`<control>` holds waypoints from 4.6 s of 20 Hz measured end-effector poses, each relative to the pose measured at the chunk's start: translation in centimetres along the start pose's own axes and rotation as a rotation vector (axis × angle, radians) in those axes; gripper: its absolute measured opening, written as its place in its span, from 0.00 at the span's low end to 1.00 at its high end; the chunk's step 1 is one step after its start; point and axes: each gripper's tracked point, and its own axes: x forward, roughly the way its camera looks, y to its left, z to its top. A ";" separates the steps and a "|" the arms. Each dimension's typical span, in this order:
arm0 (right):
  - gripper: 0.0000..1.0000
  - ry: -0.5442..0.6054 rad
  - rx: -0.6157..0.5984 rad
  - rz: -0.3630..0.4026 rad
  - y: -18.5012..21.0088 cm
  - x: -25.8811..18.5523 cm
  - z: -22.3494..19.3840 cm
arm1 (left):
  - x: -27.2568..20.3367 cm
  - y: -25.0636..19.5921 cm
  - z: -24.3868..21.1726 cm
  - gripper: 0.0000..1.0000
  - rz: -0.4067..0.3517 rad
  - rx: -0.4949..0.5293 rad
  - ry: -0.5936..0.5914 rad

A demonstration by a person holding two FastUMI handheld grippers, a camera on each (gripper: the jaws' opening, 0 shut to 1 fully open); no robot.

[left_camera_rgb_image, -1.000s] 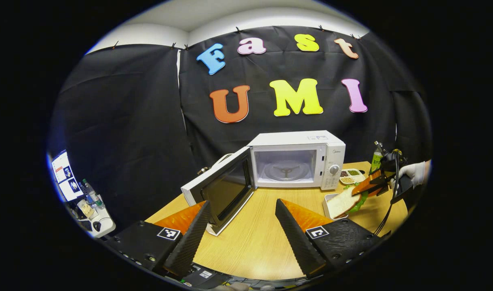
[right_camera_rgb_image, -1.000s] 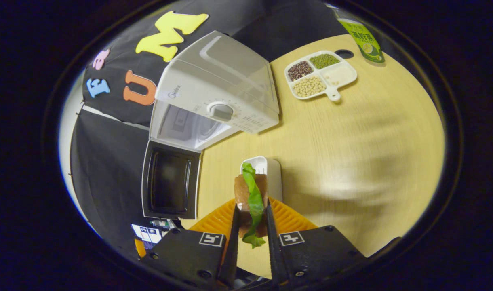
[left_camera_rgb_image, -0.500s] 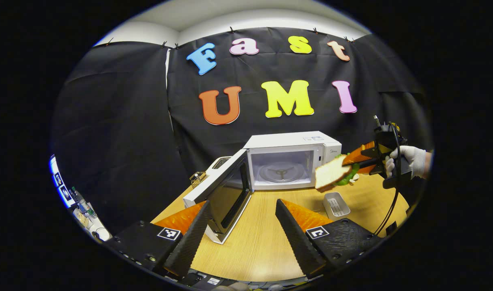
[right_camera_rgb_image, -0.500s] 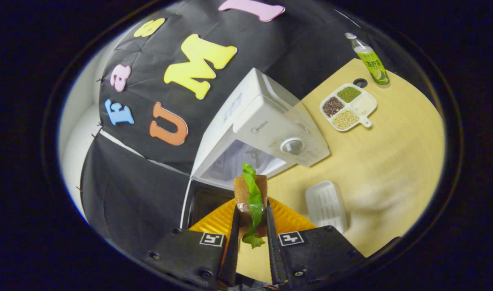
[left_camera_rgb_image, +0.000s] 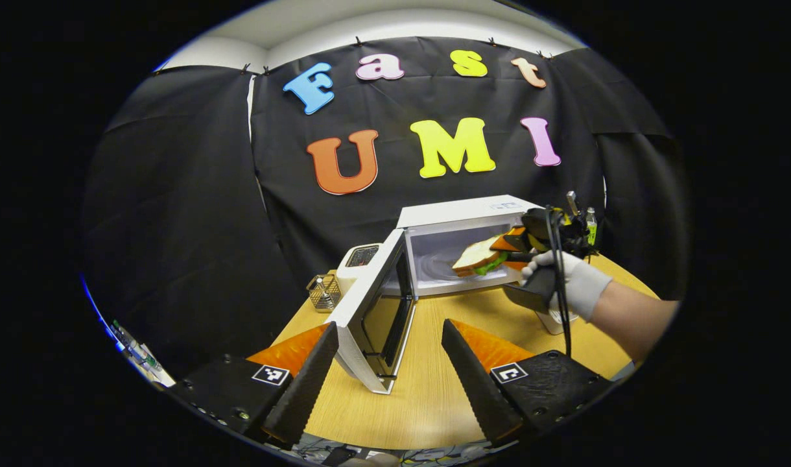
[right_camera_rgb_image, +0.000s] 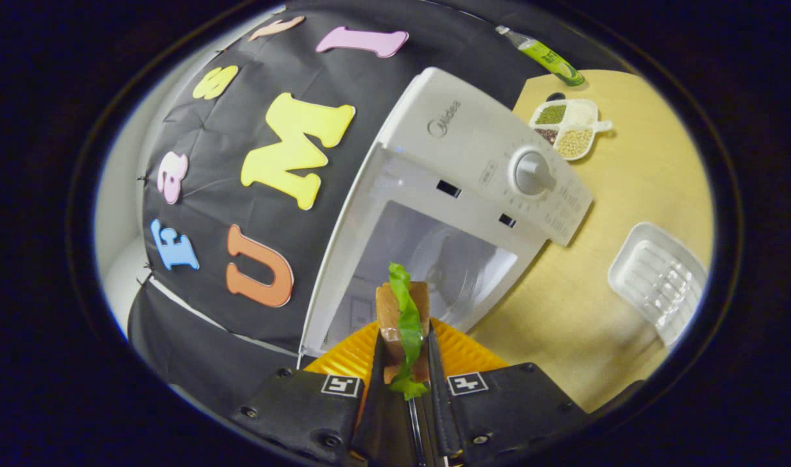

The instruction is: Open the microwave oven with the left hand, put the food in, and close the microwave oven.

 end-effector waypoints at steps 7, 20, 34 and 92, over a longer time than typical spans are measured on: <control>0.36 -0.162 -0.014 -0.064 0.0 7.9 0.0 | 0.3 2.0 -1.6 0.97 0.037 -0.028 0.045; 0.53 -0.253 -0.462 -0.208 -3.1 11.1 1.8 | 2.1 3.8 -1.6 0.97 0.067 -0.025 0.052; 1.00 -0.143 -0.730 -0.156 0.8 1.1 2.1 | 1.3 5.8 -0.2 0.97 0.121 -0.069 -0.010; 0.92 -0.177 -1.069 -0.193 5.5 -37.4 16.8 | 12.4 -1.6 -5.1 0.00 -0.161 -0.078 -0.056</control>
